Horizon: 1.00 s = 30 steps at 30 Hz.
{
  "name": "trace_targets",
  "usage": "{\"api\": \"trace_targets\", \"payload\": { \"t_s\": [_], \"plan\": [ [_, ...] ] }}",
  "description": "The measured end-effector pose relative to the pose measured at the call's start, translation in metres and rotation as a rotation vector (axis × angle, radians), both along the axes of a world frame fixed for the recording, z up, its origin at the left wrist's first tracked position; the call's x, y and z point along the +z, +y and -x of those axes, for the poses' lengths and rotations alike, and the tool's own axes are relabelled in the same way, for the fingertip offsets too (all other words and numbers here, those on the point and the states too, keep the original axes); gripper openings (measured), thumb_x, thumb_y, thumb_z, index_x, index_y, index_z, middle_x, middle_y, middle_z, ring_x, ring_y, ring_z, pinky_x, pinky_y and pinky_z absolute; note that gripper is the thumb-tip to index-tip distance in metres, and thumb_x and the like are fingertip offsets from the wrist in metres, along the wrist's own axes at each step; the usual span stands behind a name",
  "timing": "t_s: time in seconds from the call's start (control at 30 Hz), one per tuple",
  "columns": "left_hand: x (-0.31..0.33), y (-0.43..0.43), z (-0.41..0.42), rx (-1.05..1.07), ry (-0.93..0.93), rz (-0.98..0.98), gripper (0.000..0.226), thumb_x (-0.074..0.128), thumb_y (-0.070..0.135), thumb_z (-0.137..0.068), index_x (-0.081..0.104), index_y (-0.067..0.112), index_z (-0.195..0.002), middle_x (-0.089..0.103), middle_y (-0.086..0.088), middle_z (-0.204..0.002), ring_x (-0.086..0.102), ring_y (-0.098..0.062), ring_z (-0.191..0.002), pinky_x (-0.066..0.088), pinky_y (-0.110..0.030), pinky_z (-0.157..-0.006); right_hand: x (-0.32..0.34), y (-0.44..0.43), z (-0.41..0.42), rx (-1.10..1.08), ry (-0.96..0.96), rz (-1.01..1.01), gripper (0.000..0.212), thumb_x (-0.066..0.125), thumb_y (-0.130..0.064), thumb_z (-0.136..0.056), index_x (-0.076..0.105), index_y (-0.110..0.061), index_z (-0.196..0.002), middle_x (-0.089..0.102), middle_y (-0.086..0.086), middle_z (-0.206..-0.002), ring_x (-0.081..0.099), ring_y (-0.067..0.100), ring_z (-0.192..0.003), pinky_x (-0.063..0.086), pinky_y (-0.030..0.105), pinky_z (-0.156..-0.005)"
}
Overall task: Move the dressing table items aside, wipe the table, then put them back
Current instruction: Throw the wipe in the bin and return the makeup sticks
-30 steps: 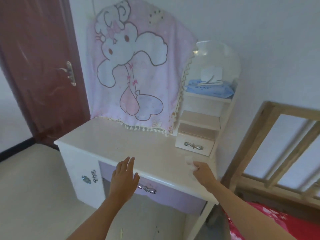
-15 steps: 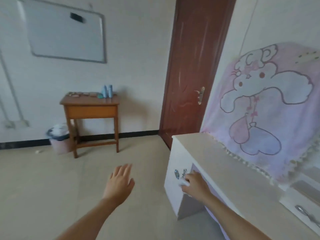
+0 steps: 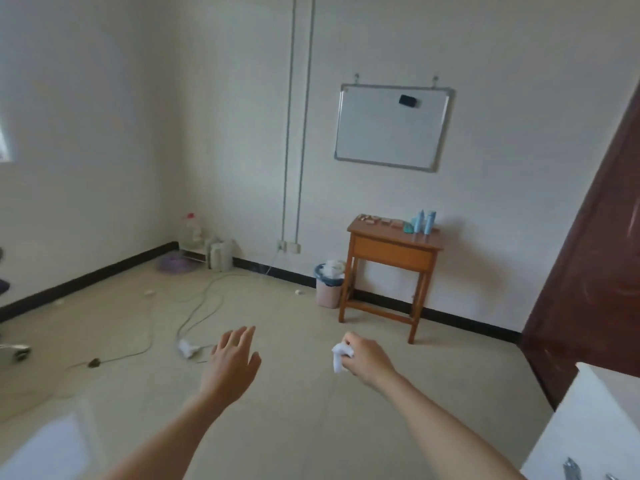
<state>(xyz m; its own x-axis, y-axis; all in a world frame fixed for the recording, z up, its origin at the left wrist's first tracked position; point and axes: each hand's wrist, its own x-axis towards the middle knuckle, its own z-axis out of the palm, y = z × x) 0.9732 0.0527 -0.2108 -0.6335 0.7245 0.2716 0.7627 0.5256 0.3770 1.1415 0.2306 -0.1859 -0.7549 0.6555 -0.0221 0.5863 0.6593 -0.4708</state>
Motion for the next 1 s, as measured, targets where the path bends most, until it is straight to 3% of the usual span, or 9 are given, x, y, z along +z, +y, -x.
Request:
{"api": "trace_targets", "payload": {
  "t_s": [0.07,0.23,0.4,0.53,0.67,0.77,0.9,1.0],
  "plan": [
    [0.001,-0.011,0.033,0.053,0.007,-0.004,0.054,0.041,0.031,-0.091,0.035,0.010,-0.141,0.039,-0.005,-0.145,0.031,-0.024,-0.135,0.031,-0.039,-0.106,0.004,0.000,0.043,0.062,0.003,-0.022,0.004,0.047,-0.017,-0.084,0.050,-0.013,-0.083,0.066,0.011,-0.099,0.060,0.029,-0.092,0.040,0.031,-0.065],
    [0.001,-0.023,0.123,0.106,0.038,-0.002,0.062,0.034,0.038,-0.084,0.038,0.011,-0.140,0.043,-0.005,-0.142,0.035,-0.026,-0.132,0.031,-0.040,-0.105,0.010,0.008,0.144,0.183,-0.034,-0.050,0.022,0.047,-0.017,-0.086,0.063,-0.017,-0.101,0.066,0.005,-0.105,0.059,0.022,-0.092,0.037,0.025,-0.063],
    [-0.001,-0.008,0.203,0.099,0.056,-0.011,0.073,0.021,0.046,-0.077,0.042,0.009,-0.137,0.047,-0.006,-0.139,0.038,-0.026,-0.130,0.034,-0.040,-0.103,0.007,0.029,0.220,0.169,-0.088,-0.099,0.022,0.045,-0.022,-0.089,0.060,-0.025,-0.104,0.065,0.002,-0.108,0.055,0.019,-0.088,0.034,0.024,-0.059],
    [-0.008,0.031,0.255,0.057,0.016,0.026,0.065,0.028,0.039,-0.082,0.035,0.012,-0.141,0.040,-0.003,-0.144,0.031,-0.023,-0.134,0.030,-0.038,-0.107,0.002,0.058,0.257,0.141,-0.131,-0.167,0.024,0.044,-0.023,-0.089,0.053,-0.019,-0.111,0.063,0.008,-0.109,0.057,0.027,-0.099,0.037,0.029,-0.069],
    [-0.018,0.105,0.293,-0.014,0.013,0.043,0.053,0.040,0.030,-0.096,0.025,0.014,-0.144,0.033,-0.001,-0.148,0.026,-0.020,-0.136,0.026,-0.034,-0.109,-0.005,0.111,0.280,0.121,-0.156,-0.199,0.025,0.044,-0.026,-0.091,0.043,-0.016,-0.114,0.061,0.010,-0.094,0.056,0.029,-0.084,0.035,0.031,-0.065],
    [-0.017,0.167,0.320,-0.042,0.019,0.030,0.055,0.040,0.030,-0.096,0.023,0.014,-0.145,0.031,-0.002,-0.149,0.026,-0.020,-0.137,0.026,-0.034,-0.109,-0.003,0.164,0.302,0.099,-0.148,-0.127,0.026,0.039,-0.031,-0.094,0.036,-0.017,-0.115,0.051,0.004,-0.086,0.049,0.023,-0.075,0.033,0.032,-0.061],
    [-0.004,0.240,0.368,-0.021,0.022,-0.007,0.055,0.044,0.030,-0.094,0.027,0.014,-0.144,0.036,-0.003,-0.146,0.030,-0.022,-0.135,0.030,-0.036,-0.106,-0.004,0.245,0.342,0.036,-0.124,0.101,0.028,0.032,-0.037,-0.093,0.034,-0.016,-0.112,0.051,0.006,-0.098,0.050,0.024,-0.088,0.035,0.034,-0.070],
    [-0.003,0.282,0.408,0.013,0.009,-0.038,0.054,0.043,0.032,-0.094,0.030,0.013,-0.143,0.039,-0.004,-0.144,0.033,-0.023,-0.133,0.032,-0.038,-0.104,-0.011,0.297,0.380,-0.034,-0.064,0.232,0.036,0.035,-0.043,-0.082,0.036,-0.017,-0.106,0.052,0.007,-0.099,0.050,0.024,-0.092,0.036,0.033,-0.073]
  ]
}}
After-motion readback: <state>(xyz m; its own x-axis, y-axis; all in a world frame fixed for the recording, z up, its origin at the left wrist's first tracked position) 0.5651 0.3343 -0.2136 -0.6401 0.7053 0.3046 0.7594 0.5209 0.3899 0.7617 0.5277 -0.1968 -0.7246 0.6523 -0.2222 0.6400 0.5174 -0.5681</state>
